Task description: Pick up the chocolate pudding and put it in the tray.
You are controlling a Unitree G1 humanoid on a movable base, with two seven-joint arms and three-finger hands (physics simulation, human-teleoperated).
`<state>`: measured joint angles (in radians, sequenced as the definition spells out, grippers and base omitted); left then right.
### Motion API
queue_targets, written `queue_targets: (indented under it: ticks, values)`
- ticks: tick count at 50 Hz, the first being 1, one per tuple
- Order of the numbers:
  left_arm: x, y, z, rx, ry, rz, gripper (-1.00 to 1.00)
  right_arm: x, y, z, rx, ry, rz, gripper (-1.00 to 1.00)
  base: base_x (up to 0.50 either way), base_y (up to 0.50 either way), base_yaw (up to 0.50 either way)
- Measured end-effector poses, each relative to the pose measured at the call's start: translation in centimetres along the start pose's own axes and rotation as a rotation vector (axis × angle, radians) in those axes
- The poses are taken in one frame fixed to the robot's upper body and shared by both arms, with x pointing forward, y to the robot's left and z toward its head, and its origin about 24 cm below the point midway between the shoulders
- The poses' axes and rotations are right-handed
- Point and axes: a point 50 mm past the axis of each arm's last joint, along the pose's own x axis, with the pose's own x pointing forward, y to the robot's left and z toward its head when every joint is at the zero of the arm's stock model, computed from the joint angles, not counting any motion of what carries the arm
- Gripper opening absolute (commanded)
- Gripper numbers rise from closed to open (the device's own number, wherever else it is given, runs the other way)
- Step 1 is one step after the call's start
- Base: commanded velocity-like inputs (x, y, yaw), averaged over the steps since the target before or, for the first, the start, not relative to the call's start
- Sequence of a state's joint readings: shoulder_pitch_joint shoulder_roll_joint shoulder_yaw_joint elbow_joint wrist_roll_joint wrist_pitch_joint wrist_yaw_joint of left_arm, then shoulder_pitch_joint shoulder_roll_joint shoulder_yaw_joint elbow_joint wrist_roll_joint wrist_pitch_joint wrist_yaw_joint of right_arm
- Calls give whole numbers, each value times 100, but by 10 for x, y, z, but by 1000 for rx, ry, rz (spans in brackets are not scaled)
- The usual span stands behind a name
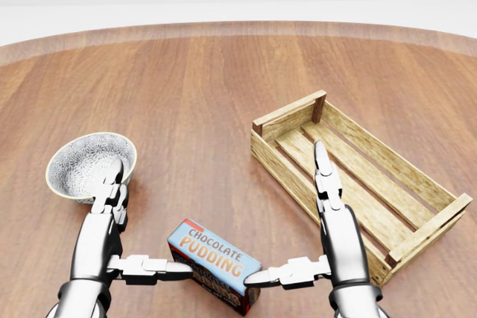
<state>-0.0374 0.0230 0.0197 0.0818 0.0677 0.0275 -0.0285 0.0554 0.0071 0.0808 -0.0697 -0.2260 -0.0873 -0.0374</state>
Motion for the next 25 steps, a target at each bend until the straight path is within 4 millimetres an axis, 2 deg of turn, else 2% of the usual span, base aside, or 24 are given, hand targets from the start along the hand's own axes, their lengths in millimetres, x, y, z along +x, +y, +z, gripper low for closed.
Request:
queue_targets:
  ticks: [25]
  values:
    - [0,0,-1,2,5,-4,100,-10,29,-35,-44,153,85,100,0,0,0]
